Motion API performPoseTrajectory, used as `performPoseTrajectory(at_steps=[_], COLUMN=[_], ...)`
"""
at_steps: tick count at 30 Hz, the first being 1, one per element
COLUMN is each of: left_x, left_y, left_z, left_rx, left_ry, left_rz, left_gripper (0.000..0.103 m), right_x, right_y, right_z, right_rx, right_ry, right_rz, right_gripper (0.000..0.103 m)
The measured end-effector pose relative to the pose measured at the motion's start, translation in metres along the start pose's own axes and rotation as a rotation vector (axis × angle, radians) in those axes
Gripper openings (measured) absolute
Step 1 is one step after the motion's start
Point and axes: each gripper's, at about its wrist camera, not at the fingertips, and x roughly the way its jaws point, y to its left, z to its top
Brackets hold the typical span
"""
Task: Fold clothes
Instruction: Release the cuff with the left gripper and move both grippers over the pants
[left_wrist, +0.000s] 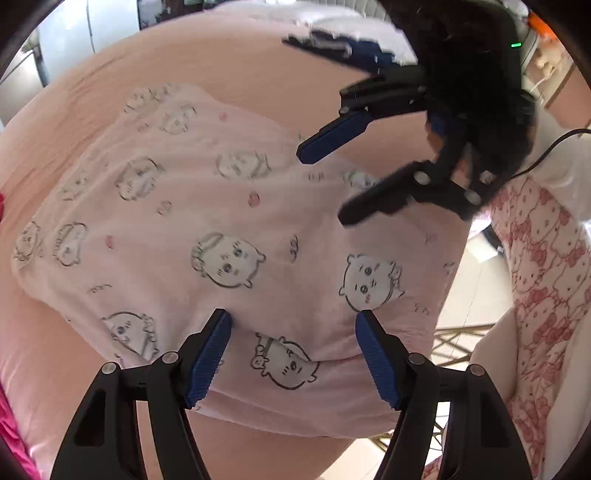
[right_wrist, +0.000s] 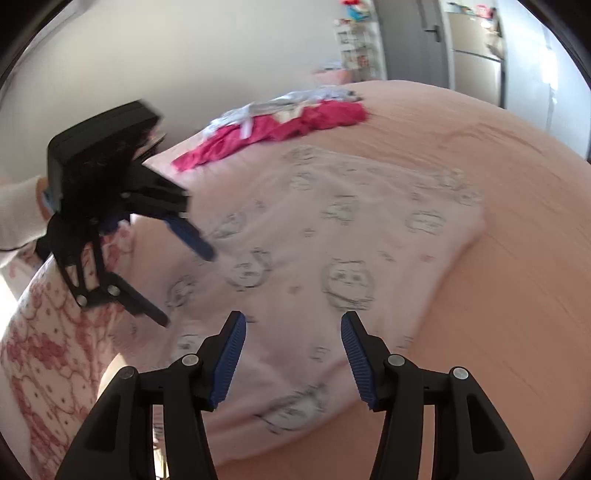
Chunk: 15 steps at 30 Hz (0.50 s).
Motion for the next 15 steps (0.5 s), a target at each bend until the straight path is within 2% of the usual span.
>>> performPoseTrajectory(at_steps=[1,3,4,6,7,10,12,14,15], left_x=[0.010,0.000,-0.005,-0.015,-0.022,-0.044,-0.045,-0.031,-0.025], left_y=[-0.003,0.003,0.006,0.012,0.014,0.018,0.020,0.020,0.020], left_z=[-0.002,-0.015,-0.022,-0.041,-0.041,-0.038,-0.021,-0.023,-0.025], left_rx=[0.025,0.009,0.001,0.003,-0.013,-0.062,-0.101,-0.073,-0.059], left_ry=[0.061,0.103,0.124,0.213,0.173,0.051,-0.049,0.001,0.027], left_rz=[0.026,0.038,0.043,0.127,0.123,0.109,0.117,0.108,0.103], left_gripper=[0.069,0.068,0.069,0.068,0.068,0.068,0.068,0.069,0.069], right_x=[0.010,0.024,0.017,0.002,-0.006,-0.029,-0.030,-0.012,0.001], right_y=[0.016,0.031,0.027,0.018,0.013,-0.001,0.010,0.031,0.041], right_z=[0.002,-0.017,-0.019,-0.021,-0.022,-0.025,-0.010,0.004,0.005], right_rx=[-0.061,-0.176,-0.154,-0.096,-0.067,0.019,0.063,0.048,0.018], right_ry=[0.052,0.164,0.159,0.137,0.127,0.094,-0.002,0.000,0.044], right_rz=[0.011,-0.067,-0.090,-0.134,-0.156,-0.221,-0.173,-0.113,-0.113], right_gripper=[0.053,0.054,0.054,0.054,0.057,0.058,0.059,0.072,0.075])
